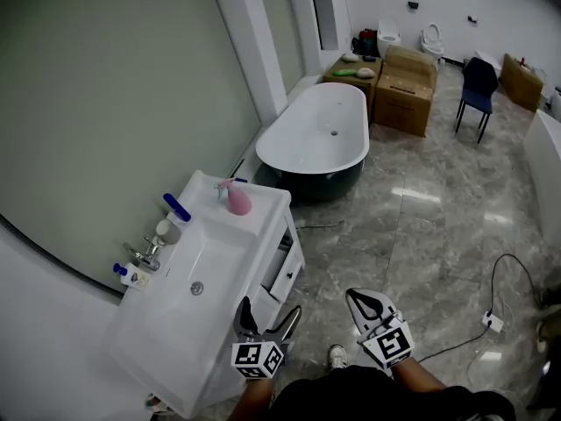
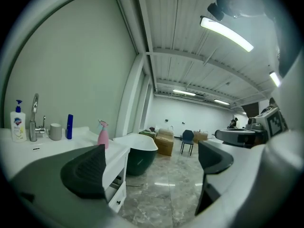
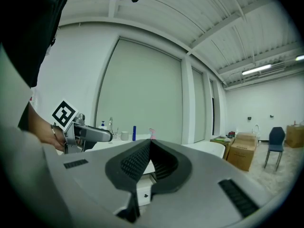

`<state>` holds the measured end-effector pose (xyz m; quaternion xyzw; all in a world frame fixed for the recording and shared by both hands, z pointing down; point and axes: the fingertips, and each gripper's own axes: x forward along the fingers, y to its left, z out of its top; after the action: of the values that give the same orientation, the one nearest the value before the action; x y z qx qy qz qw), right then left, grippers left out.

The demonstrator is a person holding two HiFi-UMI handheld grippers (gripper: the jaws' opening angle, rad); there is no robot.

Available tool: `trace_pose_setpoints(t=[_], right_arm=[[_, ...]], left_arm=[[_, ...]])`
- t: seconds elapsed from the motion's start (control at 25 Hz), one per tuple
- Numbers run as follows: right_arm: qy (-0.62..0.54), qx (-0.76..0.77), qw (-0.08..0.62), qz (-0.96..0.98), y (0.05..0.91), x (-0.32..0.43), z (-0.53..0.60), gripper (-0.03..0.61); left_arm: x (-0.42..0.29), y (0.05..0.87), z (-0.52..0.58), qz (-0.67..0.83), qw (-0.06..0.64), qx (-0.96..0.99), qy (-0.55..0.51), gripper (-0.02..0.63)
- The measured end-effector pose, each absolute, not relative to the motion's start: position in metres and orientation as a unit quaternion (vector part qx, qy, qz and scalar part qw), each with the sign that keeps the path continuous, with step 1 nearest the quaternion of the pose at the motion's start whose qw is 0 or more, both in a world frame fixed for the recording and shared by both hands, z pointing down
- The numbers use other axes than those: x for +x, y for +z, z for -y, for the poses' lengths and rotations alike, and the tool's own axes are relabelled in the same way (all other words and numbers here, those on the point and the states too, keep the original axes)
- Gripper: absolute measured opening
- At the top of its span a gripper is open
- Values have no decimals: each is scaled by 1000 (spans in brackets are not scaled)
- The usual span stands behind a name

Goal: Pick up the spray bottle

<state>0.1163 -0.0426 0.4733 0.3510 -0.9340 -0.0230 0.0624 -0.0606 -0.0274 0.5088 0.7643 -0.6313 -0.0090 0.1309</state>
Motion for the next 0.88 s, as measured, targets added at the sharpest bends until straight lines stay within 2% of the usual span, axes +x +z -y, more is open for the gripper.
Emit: trace_pose_setpoints(t=[0.52,0.88], right_arm=[[-5,321,67,945,490,107,124,-2],[1,321,45,946,482,80,190,-2]], left_arm=[[-79,526,98,660,140,738,0,574],[-104,535,149,672,142,727,5,563]])
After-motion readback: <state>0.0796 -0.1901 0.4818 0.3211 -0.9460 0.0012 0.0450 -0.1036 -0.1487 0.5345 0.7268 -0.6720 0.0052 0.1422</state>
